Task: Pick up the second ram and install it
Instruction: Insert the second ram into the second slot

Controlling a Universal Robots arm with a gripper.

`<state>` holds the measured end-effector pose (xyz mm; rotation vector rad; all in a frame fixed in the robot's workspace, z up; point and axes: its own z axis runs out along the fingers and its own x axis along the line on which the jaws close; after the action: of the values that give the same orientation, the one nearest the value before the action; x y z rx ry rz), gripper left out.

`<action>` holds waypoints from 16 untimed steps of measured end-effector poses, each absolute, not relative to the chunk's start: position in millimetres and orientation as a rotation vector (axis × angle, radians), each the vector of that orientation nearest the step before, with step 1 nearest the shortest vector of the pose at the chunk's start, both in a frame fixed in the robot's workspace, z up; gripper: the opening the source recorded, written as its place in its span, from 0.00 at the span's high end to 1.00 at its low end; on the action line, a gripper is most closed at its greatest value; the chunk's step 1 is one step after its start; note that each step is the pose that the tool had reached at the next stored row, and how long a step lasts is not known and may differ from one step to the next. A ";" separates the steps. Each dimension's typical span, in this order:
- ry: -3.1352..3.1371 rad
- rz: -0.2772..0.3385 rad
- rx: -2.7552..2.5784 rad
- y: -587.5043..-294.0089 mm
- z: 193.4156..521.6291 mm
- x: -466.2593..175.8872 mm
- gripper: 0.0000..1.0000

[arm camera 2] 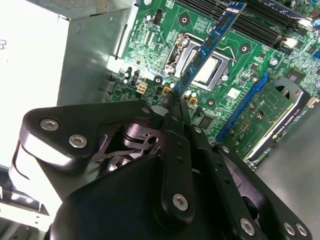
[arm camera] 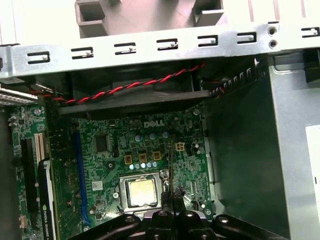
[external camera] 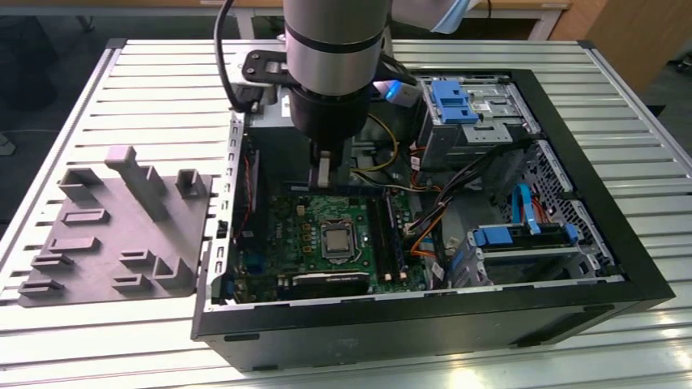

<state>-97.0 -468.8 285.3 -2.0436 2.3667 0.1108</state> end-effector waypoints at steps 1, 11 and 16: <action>2.375 0.111 -2.034 -468.8 285.3 -97.0 0.88; 2.429 0.110 -1.965 -468.8 285.3 -96.8 0.88; 2.447 0.110 -1.942 -468.8 285.3 -96.7 0.88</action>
<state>-96.7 -468.8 285.3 -1.9420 2.4471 0.1097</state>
